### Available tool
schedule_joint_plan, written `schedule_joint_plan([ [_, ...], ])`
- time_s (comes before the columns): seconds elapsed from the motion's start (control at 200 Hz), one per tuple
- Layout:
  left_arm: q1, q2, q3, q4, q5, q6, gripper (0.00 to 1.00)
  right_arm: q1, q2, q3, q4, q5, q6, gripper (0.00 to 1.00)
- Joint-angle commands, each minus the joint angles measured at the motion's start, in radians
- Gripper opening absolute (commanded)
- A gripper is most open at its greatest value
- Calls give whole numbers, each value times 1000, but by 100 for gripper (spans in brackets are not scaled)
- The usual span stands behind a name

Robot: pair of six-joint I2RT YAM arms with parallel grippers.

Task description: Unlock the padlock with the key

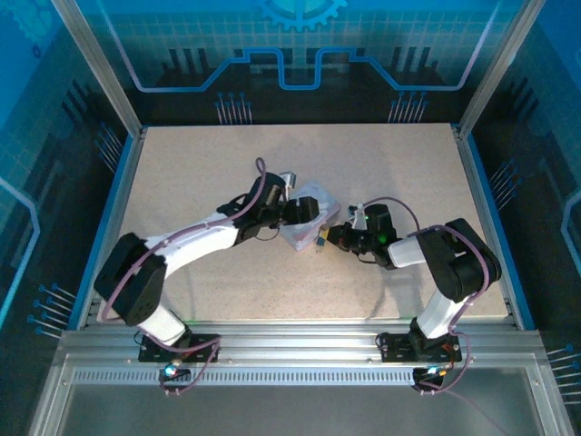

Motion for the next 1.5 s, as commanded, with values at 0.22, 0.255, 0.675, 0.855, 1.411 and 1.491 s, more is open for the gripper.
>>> schedule_joint_plan([
  [0.22, -29, 119, 31, 33, 13, 20, 77, 11, -7, -5, 10, 30, 25, 0],
  [0.255, -29, 118, 15, 40, 10, 13, 76, 12, -12, -9, 10, 35, 29, 0],
  [0.675, -17, 81, -193, 156, -12, -63, 77, 4, -54, -20, 22, 97, 85, 0],
  [0.855, -16, 73, -217, 159, -18, -62, 77, 2, -62, -30, 45, 119, 113, 0],
  [1.411, -16, 72, -226, 157, -23, -67, 77, 42, -64, -26, 27, 180, 172, 0],
  [1.491, -16, 70, -227, 147, -29, -59, 77, 44, -71, -34, 36, 198, 185, 0],
])
